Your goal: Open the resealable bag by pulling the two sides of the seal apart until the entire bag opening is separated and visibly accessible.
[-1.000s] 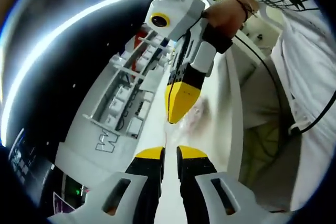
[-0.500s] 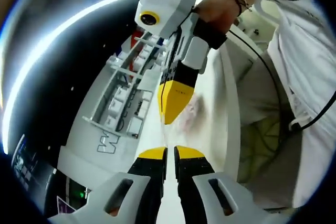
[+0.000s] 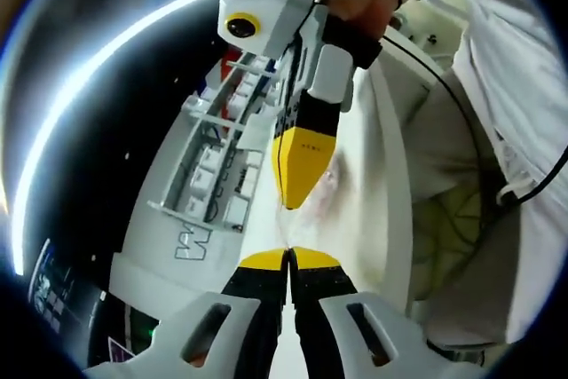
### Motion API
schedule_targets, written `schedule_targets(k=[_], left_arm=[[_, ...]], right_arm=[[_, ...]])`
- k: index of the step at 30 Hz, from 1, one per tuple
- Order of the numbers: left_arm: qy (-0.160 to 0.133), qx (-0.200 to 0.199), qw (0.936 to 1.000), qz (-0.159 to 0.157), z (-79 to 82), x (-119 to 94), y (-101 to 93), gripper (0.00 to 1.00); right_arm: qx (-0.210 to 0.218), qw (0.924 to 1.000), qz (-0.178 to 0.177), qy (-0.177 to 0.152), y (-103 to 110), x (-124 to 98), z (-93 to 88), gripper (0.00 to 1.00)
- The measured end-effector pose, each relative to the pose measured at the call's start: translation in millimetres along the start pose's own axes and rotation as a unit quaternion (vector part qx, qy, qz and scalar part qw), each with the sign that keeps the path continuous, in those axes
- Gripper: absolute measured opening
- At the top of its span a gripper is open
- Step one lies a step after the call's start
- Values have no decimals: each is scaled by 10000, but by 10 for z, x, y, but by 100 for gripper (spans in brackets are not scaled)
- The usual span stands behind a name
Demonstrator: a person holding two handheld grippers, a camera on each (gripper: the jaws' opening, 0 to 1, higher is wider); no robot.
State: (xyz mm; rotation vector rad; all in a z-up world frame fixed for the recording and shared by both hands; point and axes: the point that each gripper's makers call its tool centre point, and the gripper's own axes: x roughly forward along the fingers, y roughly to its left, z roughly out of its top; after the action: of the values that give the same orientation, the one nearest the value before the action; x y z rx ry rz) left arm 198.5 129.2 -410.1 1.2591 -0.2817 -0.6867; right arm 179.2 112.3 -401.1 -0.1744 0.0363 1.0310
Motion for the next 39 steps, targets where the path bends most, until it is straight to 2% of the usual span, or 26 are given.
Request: schedule_targets(k=[5, 9, 12, 15, 16, 18, 23, 26, 28, 29, 30, 33, 34, 36, 39], left_arm=[[-27, 86, 10000, 40, 11, -3, -1, 1], [-61, 87, 9999, 66, 13, -16, 46, 1], [-83, 97, 9999, 81, 26, -6, 48, 1], [-102, 237, 9996, 63, 60, 18, 36, 1], [-87, 305, 9995, 76, 70, 29, 35, 1], [-93, 351, 9993, 83, 88, 36, 40, 1], [-132, 358, 9992, 99, 90, 16, 83, 1], [-152, 341, 9993, 97, 92, 14, 78, 1], [-180, 359, 9991, 109, 98, 15, 89, 1], [-192, 379, 9990, 124, 103, 16, 100, 1], [-200, 417, 9988, 131, 104, 18, 105, 1], [-194, 498, 9985, 122, 108, 29, 101, 1], [-195, 522, 9984, 119, 111, 29, 98, 1], [-198, 584, 9980, 128, 119, 26, 102, 1], [-233, 703, 9971, 147, 140, 17, 121, 1]], right_arm=[[86, 9998, 163, 103, 35, -4, -20, 2], [133, 9994, 324, 20, 32, -91, 98, 4], [209, 9990, 209, -324, -51, -170, 291, 4], [566, 9923, 135, -1097, -156, -240, 603, 8], [665, 9916, 110, -1105, -183, -244, 615, 12], [641, 9949, 142, -765, -180, -217, 523, 8], [577, 9967, 125, -557, -149, -93, 417, 7], [796, 9959, 258, -335, -113, 2, 371, 8], [933, 9949, 368, -111, -93, 39, 348, 6], [872, 9953, 378, 168, -104, 67, 307, 3], [792, 9955, 425, 314, -100, 84, 288, 0], [1263, 9890, 642, 417, -65, 134, 313, 0], [1502, 9849, 747, 430, -57, 150, 329, 0], [1624, 9824, 741, 554, -73, 176, 295, 9], [1635, 9813, 735, 695, -37, 175, 218, 6]])
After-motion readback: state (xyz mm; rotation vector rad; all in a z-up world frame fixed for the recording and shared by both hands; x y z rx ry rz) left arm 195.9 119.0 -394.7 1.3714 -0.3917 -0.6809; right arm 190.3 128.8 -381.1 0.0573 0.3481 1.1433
